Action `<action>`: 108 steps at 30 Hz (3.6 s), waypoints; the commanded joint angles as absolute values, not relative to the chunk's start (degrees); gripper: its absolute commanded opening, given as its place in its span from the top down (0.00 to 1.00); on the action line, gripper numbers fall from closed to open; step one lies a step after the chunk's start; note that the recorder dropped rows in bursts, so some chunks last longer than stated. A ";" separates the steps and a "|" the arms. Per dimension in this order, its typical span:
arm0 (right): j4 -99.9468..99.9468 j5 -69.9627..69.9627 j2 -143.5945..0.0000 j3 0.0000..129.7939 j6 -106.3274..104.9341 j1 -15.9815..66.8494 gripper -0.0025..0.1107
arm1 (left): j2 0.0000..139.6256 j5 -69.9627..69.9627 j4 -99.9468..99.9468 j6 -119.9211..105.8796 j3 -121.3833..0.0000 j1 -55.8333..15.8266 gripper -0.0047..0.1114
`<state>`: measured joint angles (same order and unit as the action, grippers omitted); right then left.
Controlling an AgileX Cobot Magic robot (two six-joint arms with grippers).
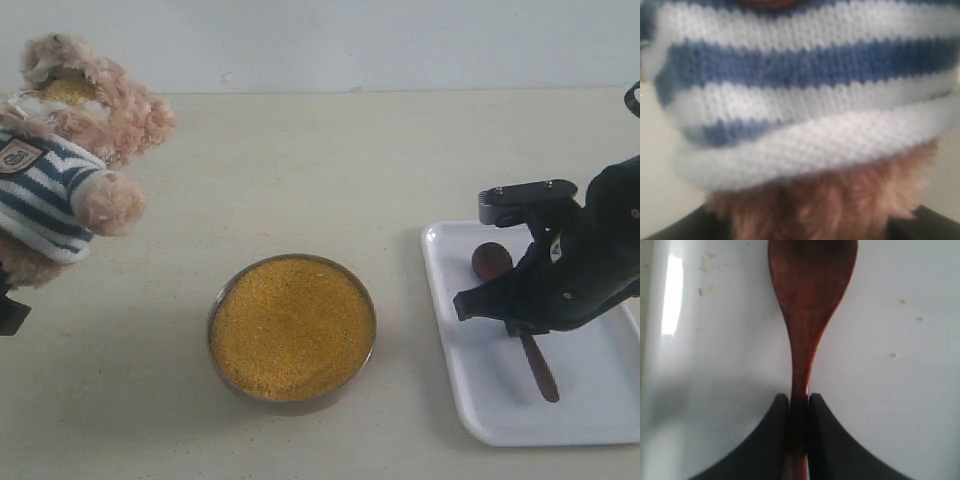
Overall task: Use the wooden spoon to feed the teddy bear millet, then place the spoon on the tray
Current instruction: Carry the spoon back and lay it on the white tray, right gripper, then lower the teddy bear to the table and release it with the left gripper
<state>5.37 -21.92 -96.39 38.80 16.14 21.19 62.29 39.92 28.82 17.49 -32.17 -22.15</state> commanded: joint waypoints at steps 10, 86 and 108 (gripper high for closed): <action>5.13 -21.98 -96.53 38.45 15.93 20.86 0.44 | 61.72 38.39 29.63 18.44 -32.10 -22.56 0.93; -10.38 -31.30 -44.09 29.59 4.36 21.14 0.56 | 76.31 50.74 16.87 25.64 -49.36 -22.56 0.56; 2.69 -16.97 -23.57 19.68 15.95 21.14 0.97 | 43.72 23.78 15.21 28.89 -38.52 -22.37 0.93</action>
